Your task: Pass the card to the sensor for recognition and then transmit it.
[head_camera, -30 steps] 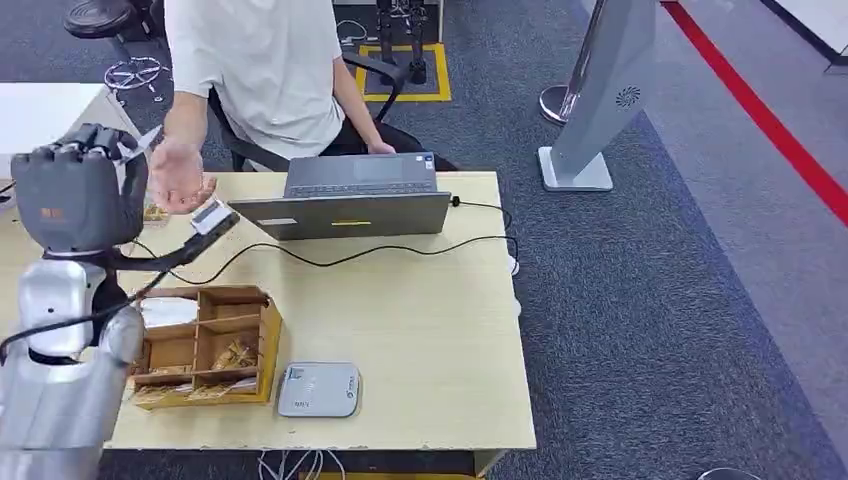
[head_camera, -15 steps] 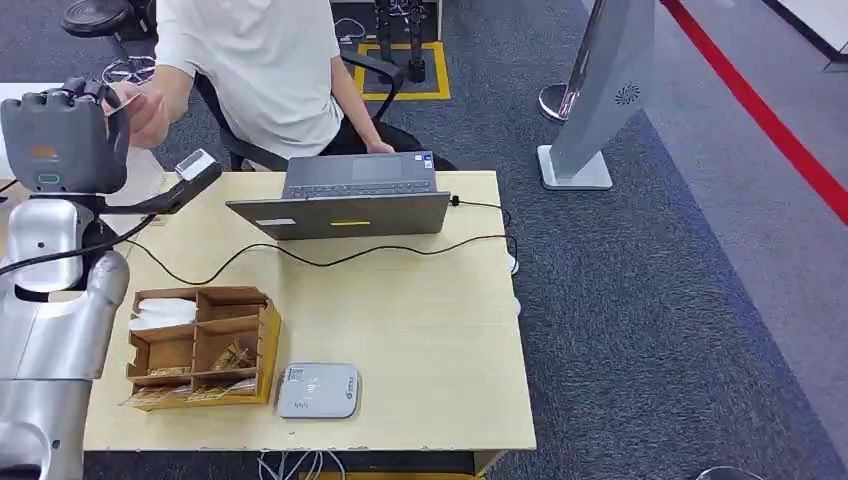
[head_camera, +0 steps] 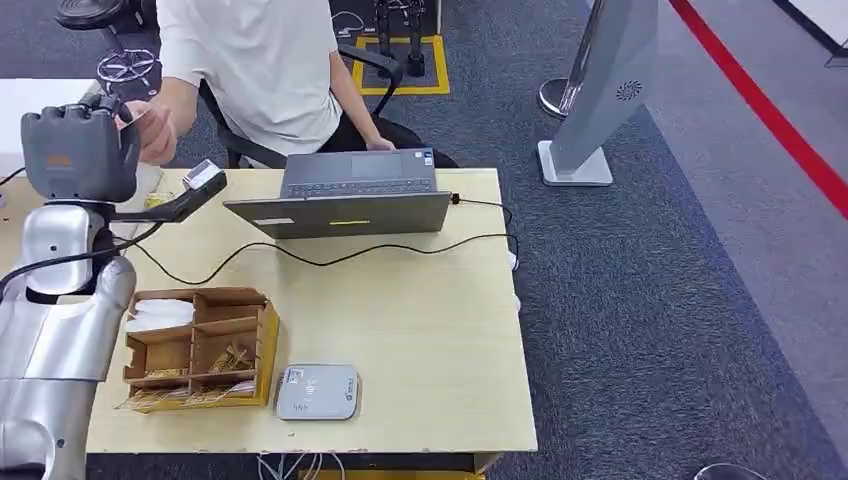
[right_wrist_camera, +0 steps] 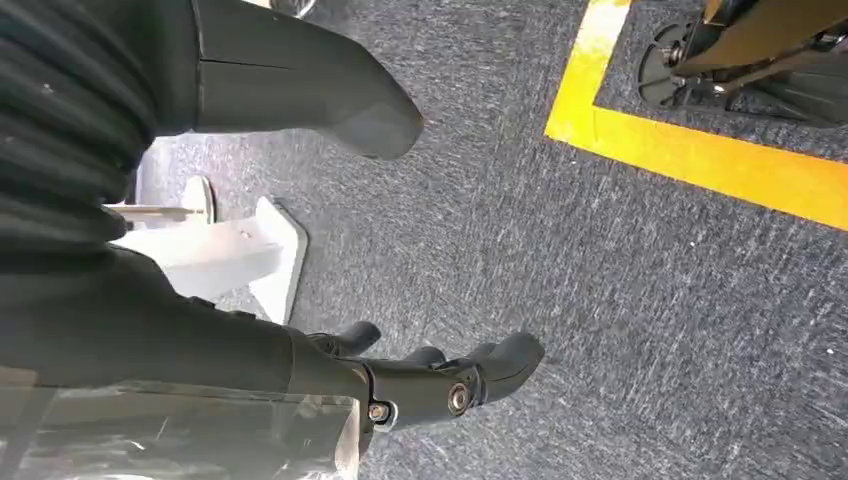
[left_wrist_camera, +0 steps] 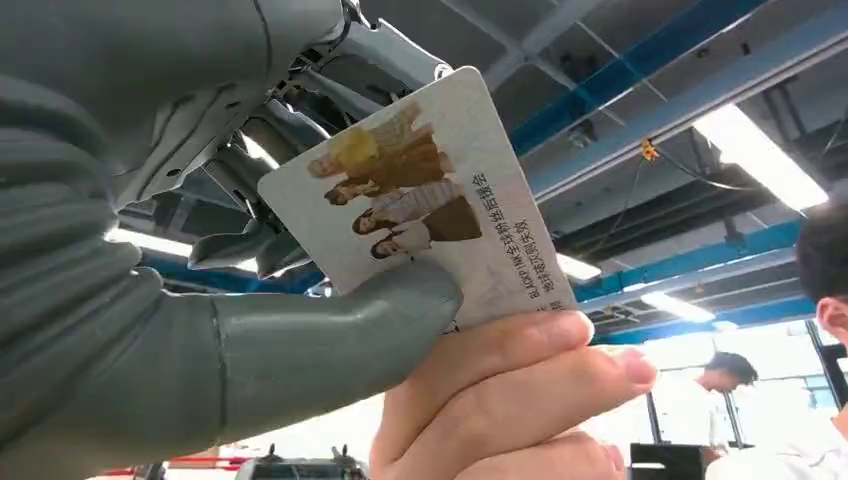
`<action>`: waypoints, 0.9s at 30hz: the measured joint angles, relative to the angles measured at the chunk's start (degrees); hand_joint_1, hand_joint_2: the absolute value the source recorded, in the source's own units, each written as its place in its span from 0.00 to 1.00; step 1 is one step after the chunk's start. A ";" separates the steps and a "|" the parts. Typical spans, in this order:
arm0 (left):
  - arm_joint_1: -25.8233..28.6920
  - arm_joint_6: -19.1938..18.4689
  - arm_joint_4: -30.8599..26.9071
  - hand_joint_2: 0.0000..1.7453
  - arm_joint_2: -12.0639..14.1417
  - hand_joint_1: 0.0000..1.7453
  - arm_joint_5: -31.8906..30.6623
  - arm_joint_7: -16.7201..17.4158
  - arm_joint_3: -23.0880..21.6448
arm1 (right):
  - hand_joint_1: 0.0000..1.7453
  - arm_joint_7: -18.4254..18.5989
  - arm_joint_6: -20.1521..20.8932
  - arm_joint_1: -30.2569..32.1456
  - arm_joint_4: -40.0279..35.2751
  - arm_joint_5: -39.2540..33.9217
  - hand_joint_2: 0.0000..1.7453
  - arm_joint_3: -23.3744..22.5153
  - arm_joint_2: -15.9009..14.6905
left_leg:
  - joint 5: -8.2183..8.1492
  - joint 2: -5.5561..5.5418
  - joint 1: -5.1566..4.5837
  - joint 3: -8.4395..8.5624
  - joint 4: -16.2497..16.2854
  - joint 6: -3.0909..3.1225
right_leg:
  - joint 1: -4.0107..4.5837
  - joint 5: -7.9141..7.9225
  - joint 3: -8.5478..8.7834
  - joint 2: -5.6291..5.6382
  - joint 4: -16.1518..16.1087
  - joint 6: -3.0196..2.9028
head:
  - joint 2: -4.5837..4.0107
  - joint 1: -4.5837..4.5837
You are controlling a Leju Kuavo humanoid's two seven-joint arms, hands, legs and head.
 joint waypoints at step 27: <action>4.74 -3.61 -11.89 1.00 -2.08 0.00 5.79 0.41 -0.50 | 0.00 3.15 0.46 0.18 0.00 0.09 1.00 -0.04 -0.02 | 0.03 0.00 -0.02 0.11 0.00 -0.01 | -0.01 0.04 0.06 -0.02 0.03 0.03 | 0.00 -0.02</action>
